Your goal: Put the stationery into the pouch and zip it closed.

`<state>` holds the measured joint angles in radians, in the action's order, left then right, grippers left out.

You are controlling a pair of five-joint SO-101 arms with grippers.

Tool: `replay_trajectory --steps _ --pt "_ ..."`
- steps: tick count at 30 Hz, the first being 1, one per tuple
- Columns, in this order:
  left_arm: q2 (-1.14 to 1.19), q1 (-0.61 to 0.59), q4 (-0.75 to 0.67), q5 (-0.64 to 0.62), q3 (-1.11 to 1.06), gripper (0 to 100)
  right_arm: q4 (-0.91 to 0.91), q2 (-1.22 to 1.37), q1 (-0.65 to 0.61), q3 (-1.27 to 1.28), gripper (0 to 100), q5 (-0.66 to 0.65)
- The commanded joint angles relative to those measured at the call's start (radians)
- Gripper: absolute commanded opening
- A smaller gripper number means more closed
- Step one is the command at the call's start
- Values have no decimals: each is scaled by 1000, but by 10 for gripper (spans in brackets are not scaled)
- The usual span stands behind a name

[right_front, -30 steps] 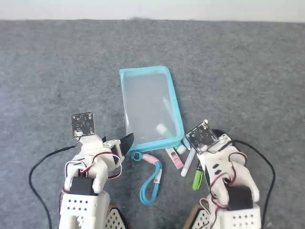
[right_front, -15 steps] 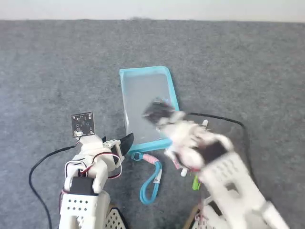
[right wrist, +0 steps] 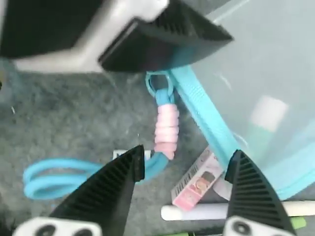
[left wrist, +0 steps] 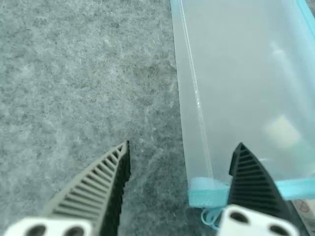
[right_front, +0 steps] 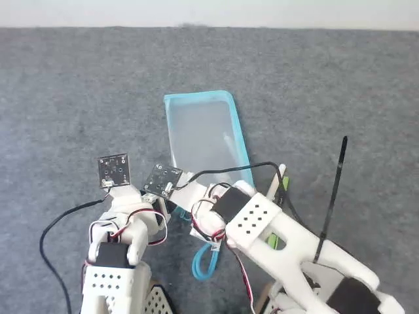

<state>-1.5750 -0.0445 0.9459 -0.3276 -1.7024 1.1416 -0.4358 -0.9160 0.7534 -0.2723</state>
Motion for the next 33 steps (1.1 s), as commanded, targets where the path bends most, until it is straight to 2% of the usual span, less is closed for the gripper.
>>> replay_trajectory --steps 1,8,15,22,28,33 --pt "-11 5 6 -9 13 313 -56 -10 -10 -23 278 63" --pt "-11 5 6 -9 13 313 -208 -7 -10 118 278 77" --pt "-11 5 6 -9 13 313 -269 -7 -10 181 278 83" --pt "-11 5 6 -9 13 313 -259 -18 -21 187 278 83" --pt "-11 5 6 -9 13 313 -214 -18 -113 187 278 83" --pt "-11 5 6 -9 13 313 -219 -15 -108 187 278 83"
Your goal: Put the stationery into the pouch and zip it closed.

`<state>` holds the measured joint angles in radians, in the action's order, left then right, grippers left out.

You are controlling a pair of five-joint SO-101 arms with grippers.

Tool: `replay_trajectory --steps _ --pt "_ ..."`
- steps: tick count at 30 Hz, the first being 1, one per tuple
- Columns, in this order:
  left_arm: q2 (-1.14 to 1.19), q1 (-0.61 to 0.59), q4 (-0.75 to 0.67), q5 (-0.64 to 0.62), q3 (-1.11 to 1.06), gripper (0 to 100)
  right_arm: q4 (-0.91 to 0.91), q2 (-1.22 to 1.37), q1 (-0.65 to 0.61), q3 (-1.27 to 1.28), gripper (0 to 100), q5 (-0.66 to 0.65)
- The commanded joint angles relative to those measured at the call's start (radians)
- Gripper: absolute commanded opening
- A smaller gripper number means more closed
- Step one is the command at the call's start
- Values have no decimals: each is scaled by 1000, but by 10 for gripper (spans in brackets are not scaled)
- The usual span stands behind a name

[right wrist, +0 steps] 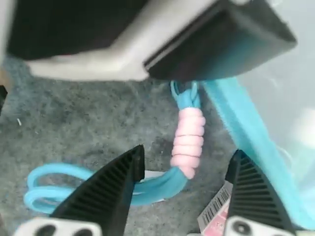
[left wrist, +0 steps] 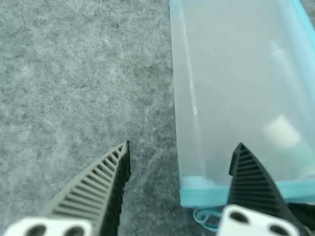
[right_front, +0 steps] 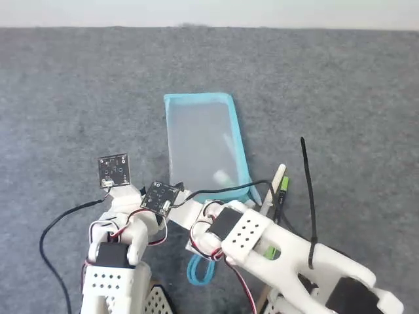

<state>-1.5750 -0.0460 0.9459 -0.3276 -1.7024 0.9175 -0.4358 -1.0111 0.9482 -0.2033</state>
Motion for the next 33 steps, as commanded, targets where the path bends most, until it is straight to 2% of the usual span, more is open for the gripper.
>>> replay_trajectory --steps 1,6,12,15,27,30,33 --pt "-11 6 6 -9 13 313 5 -12 -13 -8 278 14" --pt "-11 6 6 -9 13 313 4 -7 -1 -8 256 14" --pt "-11 6 6 -9 13 313 -53 -5 4 18 72 0" --pt "-11 6 6 -9 13 313 -54 -10 35 23 7 -55" --pt "-11 6 6 -9 13 313 38 -10 478 -68 7 -44" --pt "-11 6 6 -9 13 313 35 -18 538 -69 7 -43" --pt "-11 6 6 -9 13 313 41 -18 544 -69 9 -43"
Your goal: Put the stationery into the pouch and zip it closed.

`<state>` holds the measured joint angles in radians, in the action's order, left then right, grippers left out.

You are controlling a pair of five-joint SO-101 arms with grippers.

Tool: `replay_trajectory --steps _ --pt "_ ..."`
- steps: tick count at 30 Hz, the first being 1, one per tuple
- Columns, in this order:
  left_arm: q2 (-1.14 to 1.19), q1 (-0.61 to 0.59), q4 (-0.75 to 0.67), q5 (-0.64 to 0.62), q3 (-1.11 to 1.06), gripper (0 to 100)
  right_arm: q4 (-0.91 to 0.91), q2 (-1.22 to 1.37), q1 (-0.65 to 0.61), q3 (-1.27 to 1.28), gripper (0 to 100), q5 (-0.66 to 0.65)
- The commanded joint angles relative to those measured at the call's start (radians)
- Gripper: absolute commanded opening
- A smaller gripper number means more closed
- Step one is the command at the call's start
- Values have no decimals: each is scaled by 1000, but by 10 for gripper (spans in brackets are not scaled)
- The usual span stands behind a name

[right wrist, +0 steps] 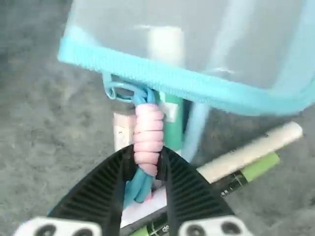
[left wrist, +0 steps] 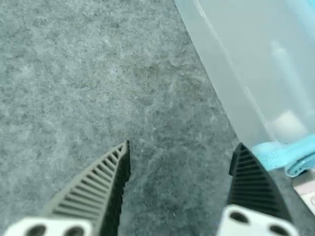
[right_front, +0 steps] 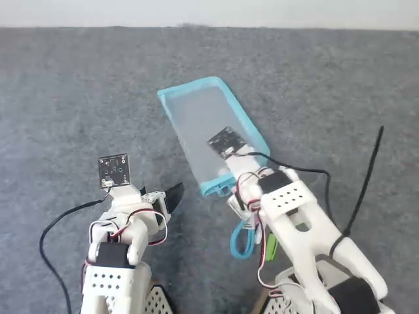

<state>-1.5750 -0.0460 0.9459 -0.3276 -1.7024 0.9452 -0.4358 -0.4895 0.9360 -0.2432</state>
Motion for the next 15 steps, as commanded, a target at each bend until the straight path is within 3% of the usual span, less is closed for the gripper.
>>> replay_trajectory --steps 1,4,11,15 --pt "-11 6 6 -9 13 313 16 -18 12 -57 9 -5" --pt "-11 6 6 -9 13 313 44 -15 -54 -55 24 -9" --pt "-11 6 6 -9 13 313 51 -7 -113 -55 221 -11" --pt "-11 6 6 -9 13 313 44 -16 -116 -55 231 -8"
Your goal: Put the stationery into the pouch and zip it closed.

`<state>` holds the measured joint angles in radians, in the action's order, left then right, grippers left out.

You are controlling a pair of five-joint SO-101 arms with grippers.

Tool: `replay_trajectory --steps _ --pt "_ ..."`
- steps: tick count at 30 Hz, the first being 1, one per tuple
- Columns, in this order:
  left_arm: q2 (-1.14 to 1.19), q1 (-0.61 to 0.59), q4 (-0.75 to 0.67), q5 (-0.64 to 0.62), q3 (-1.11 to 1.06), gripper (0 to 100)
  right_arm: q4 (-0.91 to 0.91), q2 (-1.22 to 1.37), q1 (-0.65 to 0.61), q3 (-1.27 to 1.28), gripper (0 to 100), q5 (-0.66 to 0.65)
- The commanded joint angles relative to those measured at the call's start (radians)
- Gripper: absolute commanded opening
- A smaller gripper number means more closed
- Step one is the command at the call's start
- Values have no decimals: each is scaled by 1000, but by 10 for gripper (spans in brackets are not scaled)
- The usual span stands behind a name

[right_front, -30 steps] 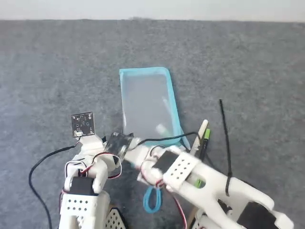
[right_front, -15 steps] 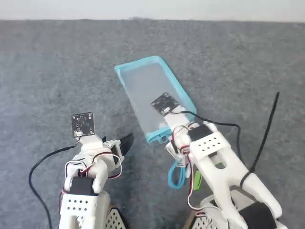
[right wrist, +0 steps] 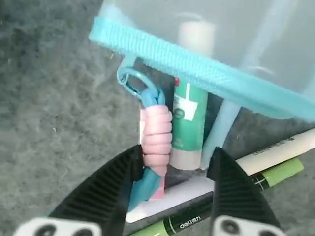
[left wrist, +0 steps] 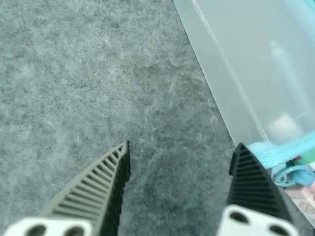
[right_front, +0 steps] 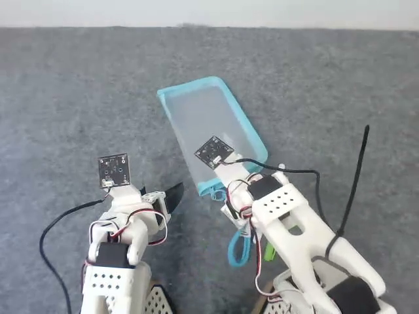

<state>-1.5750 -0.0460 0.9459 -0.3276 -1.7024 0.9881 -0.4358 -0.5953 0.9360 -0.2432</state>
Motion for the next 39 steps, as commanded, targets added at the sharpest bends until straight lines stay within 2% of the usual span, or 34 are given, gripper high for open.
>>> replay_trajectory --steps 1,11,18,28,39 --pt "-11 6 6 -9 13 313 -1 -18 -10 -58 231 -6" --pt "-11 6 6 -9 13 313 -99 -5 -12 -78 231 -9" --pt "-11 6 6 -9 13 313 -101 -5 -12 -52 231 -3" --pt "-11 6 6 -9 13 313 -101 -5 -85 -26 232 -3" --pt "-11 6 6 -9 13 313 -143 -5 -87 -17 235 -12"
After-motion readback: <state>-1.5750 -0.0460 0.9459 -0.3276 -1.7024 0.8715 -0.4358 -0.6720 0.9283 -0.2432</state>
